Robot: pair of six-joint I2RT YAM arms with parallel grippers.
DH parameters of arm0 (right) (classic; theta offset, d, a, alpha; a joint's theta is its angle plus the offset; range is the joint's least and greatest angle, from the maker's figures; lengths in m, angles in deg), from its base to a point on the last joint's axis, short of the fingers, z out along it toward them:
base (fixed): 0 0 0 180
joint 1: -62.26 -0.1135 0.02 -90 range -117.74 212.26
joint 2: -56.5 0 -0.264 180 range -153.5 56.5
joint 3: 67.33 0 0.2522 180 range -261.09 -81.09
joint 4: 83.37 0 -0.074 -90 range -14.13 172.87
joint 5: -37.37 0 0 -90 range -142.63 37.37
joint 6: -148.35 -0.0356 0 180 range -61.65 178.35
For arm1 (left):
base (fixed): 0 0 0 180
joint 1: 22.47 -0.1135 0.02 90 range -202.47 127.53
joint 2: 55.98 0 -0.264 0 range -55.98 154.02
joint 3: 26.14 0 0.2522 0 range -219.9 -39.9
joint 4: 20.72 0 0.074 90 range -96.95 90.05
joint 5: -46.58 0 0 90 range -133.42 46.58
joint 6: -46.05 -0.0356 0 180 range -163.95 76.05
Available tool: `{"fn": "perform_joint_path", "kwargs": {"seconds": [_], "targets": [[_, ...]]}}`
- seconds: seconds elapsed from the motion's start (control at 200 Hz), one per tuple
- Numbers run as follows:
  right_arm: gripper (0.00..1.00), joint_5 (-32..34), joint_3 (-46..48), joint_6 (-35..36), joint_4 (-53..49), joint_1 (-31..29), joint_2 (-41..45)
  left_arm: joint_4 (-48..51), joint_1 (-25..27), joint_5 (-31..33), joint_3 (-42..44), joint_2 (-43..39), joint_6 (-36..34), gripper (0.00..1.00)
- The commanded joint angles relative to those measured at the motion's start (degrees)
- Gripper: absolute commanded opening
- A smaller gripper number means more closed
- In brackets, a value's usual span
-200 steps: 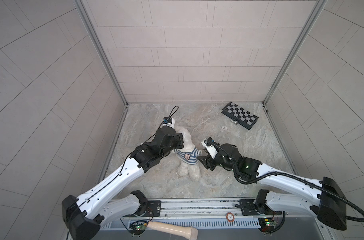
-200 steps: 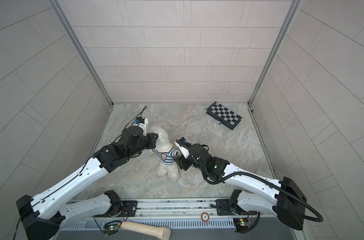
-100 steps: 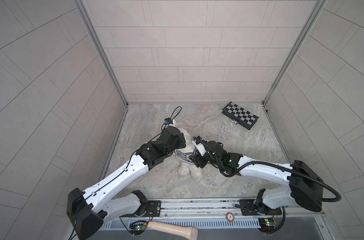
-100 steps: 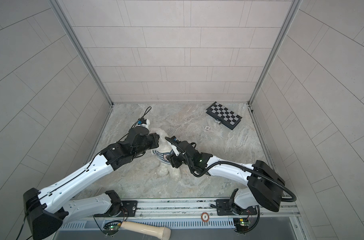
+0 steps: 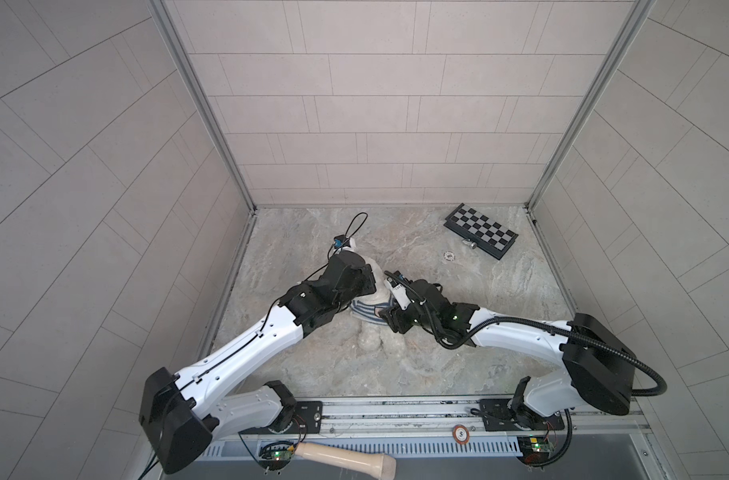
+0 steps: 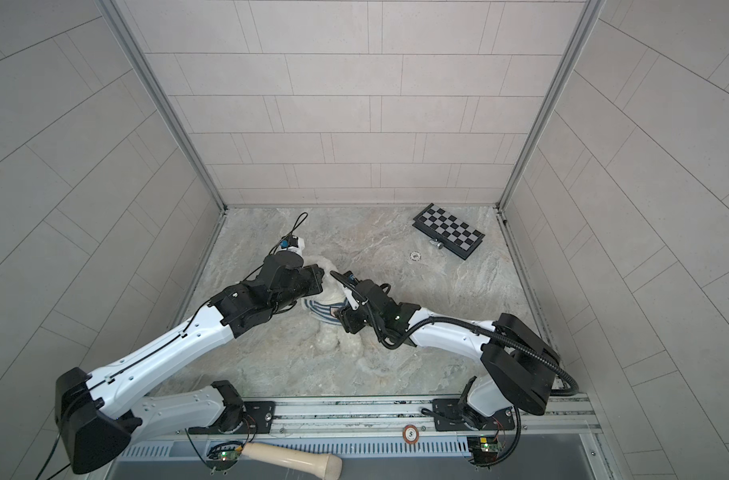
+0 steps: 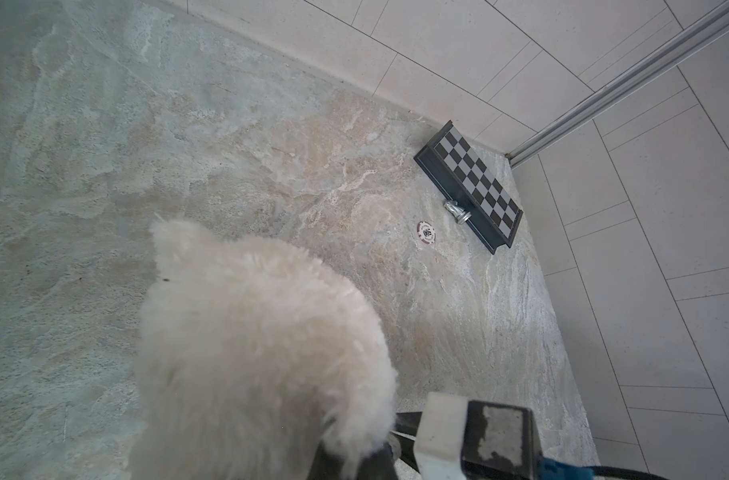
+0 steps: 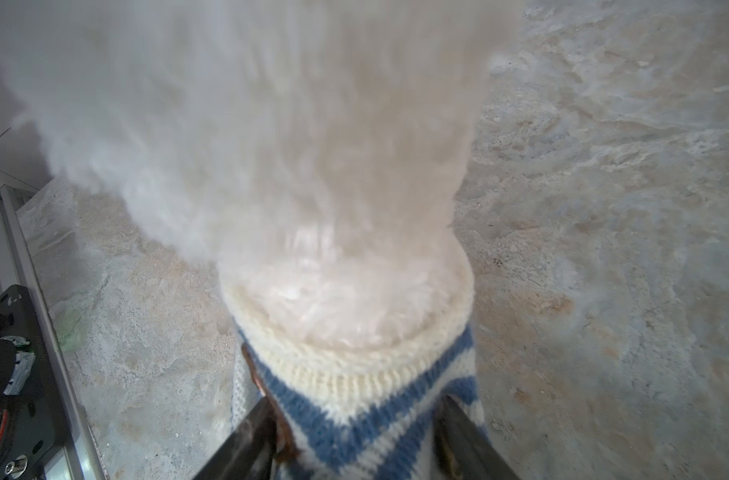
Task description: Dress the teddy bear
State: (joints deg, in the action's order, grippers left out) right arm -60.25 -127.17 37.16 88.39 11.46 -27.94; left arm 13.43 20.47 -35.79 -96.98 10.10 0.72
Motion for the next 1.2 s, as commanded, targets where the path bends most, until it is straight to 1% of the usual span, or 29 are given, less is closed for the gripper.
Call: {"fn": "perform_joint_path", "kwargs": {"seconds": [0.0,0.09,0.175,0.255,0.375,0.476,0.516,0.591,0.661,0.791,0.871,0.931,1.001,1.036,1.051,1.091,1.197], "targets": [[0.62,-0.49,-0.67,-0.87,0.05,0.40,-1.44,-4.63,0.39,-0.34,0.13,-0.13,1.10,0.00],[0.62,-1.21,-1.08,-0.96,0.91,0.70,-2.88,-4.74,0.39,-0.61,0.04,0.27,1.04,0.00],[0.57,-1.50,-1.44,-0.86,0.88,1.18,-3.86,-4.74,0.39,-0.52,0.04,0.54,0.95,0.00],[0.47,-1.56,-1.05,-1.11,1.07,1.87,-4.09,-4.98,0.39,-0.22,0.44,0.54,0.95,0.00],[0.27,-2.06,0.06,-2.02,1.07,3.45,-3.73,-5.45,0.13,0.25,1.33,0.12,0.21,0.00],[0.16,-2.80,0.60,-1.50,-0.40,4.34,-3.31,-5.65,-1.06,-1.10,2.20,-0.10,-1.52,0.00],[0.13,-2.98,0.48,-1.32,-1.61,4.64,-3.21,-6.28,-2.13,-2.79,3.11,-0.24,-2.04,0.07],[0.08,-3.43,0.23,-0.40,-4.09,5.21,-2.95,-7.73,-4.46,-6.23,5.17,-0.84,-2.87,0.23],[0.06,-3.84,-0.22,0.29,-6.80,5.83,-2.68,-9.27,-6.49,-8.39,7.02,-2.60,-4.75,0.33],[0.04,-6.60,-0.24,1.76,-10.18,7.83,-2.68,-11.07,-8.92,-11.34,9.12,-7.32,-9.65,0.51],[0.05,-8.24,-0.30,1.76,-11.78,9.27,-2.66,-12.55,-10.31,-13.40,11.29,-9.97,-11.03,0.59],[0.07,-8.81,-0.23,1.36,-12.67,10.34,-2.66,-12.41,-11.38,-14.14,12.91,-11.14,-11.18,0.59],[0.12,-9.19,0.06,-0.01,-13.33,11.99,-2.79,-12.73,-13.33,-15.69,15.44,-12.01,-10.22,0.57],[0.14,-10.02,0.33,-0.60,-13.34,13.00,-3.02,-13.89,-13.75,-17.10,17.15,-12.33,-9.46,0.56],[0.15,-10.45,0.49,-0.69,-13.26,13.42,-3.07,-14.45,-15.54,-17.71,17.91,-12.44,-9.16,0.56],[0.18,-11.09,0.56,-0.70,-13.33,14.19,-3.34,-16.25,-16.94,-19.45,19.93,-12.56,-8.36,0.56],[0.25,-11.02,0.51,-0.43,-13.80,15.20,-4.05,-19.13,-18.59,-23.89,22.91,-10.25,-8.24,0.56]]}}
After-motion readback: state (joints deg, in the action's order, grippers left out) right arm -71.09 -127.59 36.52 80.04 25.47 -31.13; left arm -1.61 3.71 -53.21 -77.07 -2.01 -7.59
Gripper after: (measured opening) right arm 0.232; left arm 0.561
